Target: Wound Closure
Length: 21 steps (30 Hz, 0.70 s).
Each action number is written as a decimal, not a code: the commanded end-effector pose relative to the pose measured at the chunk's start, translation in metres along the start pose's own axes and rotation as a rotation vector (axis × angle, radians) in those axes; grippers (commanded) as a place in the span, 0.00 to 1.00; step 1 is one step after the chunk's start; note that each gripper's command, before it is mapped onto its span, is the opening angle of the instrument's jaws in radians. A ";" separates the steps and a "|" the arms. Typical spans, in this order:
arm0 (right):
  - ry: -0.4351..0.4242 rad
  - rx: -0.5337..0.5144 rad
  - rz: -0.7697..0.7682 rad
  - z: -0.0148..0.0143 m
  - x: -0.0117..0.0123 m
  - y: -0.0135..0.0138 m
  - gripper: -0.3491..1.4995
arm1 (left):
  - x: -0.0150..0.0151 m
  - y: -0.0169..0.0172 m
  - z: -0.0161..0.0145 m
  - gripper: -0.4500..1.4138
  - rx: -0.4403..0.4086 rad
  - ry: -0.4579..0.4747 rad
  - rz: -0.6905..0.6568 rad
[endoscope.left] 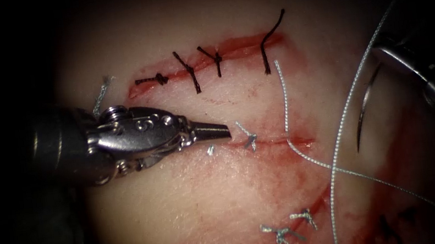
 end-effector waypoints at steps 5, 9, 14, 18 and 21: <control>0.053 0.010 0.000 0.0017 -0.0001 -0.0014 0.00 | 0.0007 0.0019 0.0018 0.00 -0.195 0.090 -0.096; 0.048 -0.014 0.014 0.0016 0.0002 -0.0014 0.00 | 0.0025 0.0043 0.0032 0.00 -0.252 0.095 -0.121; 0.071 -0.023 0.020 0.0020 0.0001 -0.0017 0.00 | 0.0027 0.0045 0.0059 0.00 -0.264 0.078 -0.106; 0.100 -0.031 0.022 0.0024 0.0002 -0.0024 0.00 | 0.0015 0.0028 0.0080 0.00 -0.231 0.078 -0.046; 0.098 -0.032 0.025 0.0024 0.0007 -0.0027 0.00 | 0.0000 0.0007 0.0087 0.00 -0.129 0.020 -0.029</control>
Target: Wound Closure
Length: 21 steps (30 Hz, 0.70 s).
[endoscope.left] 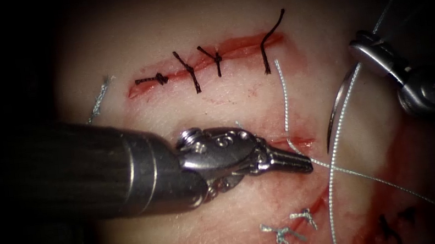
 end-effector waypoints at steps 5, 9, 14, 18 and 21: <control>0.055 0.004 -0.002 0.0018 0.0013 -0.0012 0.00 | -0.0023 -0.0047 -0.0005 0.00 0.130 -0.135 0.022; 0.073 0.008 -0.017 0.0022 0.0014 -0.0017 0.00 | -0.0023 -0.0065 -0.0009 0.00 0.173 -0.147 0.041; 0.074 0.011 -0.024 0.0022 0.0013 -0.0017 0.00 | -0.0017 -0.0071 -0.0002 0.00 0.216 -0.175 0.051; 0.076 0.023 -0.041 0.0021 0.0014 -0.0016 0.00 | -0.0018 -0.0074 0.0012 0.00 0.240 -0.222 0.084; 0.076 0.024 -0.041 0.0021 0.0014 -0.0017 0.00 | -0.0023 -0.0074 0.0020 0.00 0.224 -0.244 0.101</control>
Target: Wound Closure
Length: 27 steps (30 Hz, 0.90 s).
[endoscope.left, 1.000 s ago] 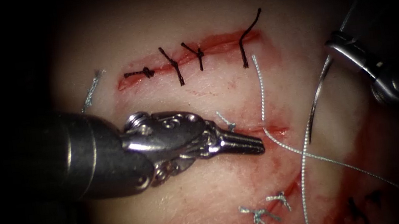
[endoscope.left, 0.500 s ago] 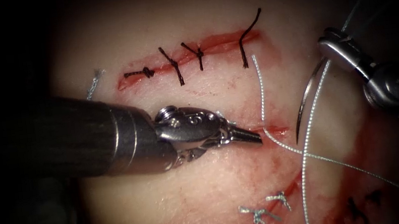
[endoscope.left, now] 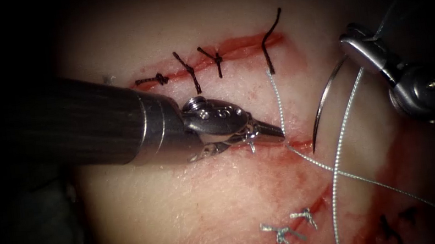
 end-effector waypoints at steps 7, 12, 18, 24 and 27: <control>0.002 0.004 0.001 0.0005 -0.0002 -0.0005 0.00 | -0.0011 0.0001 0.0010 0.00 0.015 -0.077 0.040; 0.007 0.011 0.001 0.0007 -0.0003 -0.0006 0.00 | -0.0012 0.0001 0.0005 0.00 0.018 -0.095 0.053; 0.030 0.108 -0.059 0.0019 -0.0009 -0.0006 0.00 | -0.0012 0.0000 0.0000 0.00 0.037 -0.140 0.075; 0.064 0.110 -0.135 0.0037 -0.0017 -0.0017 0.00 | -0.0016 -0.0005 -0.0001 0.00 0.083 -0.229 0.150; 0.071 0.126 -0.136 0.0040 -0.0019 -0.0019 0.00 | -0.0013 -0.0010 0.0003 0.00 0.111 -0.295 0.231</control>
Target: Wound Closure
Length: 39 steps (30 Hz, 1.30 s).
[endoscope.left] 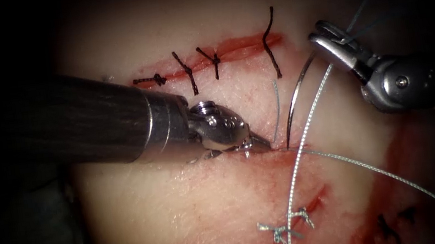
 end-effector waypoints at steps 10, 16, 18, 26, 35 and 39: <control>0.046 0.039 -0.168 0.0020 -0.0016 0.0001 0.00 | -0.0005 -0.0006 0.0014 0.00 -0.074 -0.085 0.039; 0.064 0.071 -0.221 0.0021 -0.0025 0.0003 0.00 | -0.0008 -0.0006 0.0015 0.00 -0.170 -0.113 0.027; 0.067 0.074 -0.240 0.0022 -0.0027 0.0005 0.00 | -0.0007 -0.0007 0.0015 0.00 -0.193 -0.097 0.008; 0.067 0.170 -0.309 0.0014 -0.0059 0.0001 0.00 | -0.0006 -0.0016 0.0015 0.00 -0.399 0.020 -0.229; 0.029 0.209 -0.345 0.0007 -0.0079 0.0005 0.00 | -0.0011 -0.0035 0.0008 0.00 -0.462 0.104 -0.326; 0.005 0.225 -0.359 0.0003 -0.0092 0.0001 0.00 | -0.0011 -0.0030 0.0007 0.00 -0.475 0.111 -0.323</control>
